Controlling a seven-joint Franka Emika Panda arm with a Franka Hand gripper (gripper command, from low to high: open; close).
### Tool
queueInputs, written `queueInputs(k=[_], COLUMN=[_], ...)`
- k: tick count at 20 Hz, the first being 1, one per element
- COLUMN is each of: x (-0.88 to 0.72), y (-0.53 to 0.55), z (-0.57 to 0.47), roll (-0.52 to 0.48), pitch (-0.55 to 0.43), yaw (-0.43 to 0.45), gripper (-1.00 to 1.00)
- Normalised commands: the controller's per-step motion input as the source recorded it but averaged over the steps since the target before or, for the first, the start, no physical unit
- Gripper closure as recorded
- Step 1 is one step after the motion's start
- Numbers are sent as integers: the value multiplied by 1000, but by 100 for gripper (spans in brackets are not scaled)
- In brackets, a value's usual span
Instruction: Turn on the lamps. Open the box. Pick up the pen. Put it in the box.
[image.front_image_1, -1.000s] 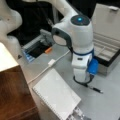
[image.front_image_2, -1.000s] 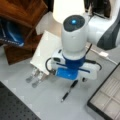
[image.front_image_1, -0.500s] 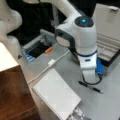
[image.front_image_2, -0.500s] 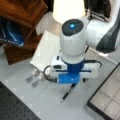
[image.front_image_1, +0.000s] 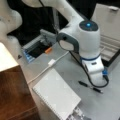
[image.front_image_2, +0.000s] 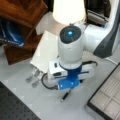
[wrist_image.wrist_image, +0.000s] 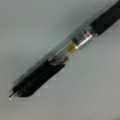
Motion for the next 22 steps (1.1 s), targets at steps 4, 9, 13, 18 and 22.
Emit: queueInputs(k=[4,9,13,18,22], x=[318,302,294,215,138], y=[-45,-88,-98,-82,-29], z=[-73,-105,-51,-45,-43], roll=[-152,-63,-43,-49,-37], pitch=[127,119,101,94,100], yaw=[173,113,121,107,81], gripper=[-100,-100,-100,-100,-100])
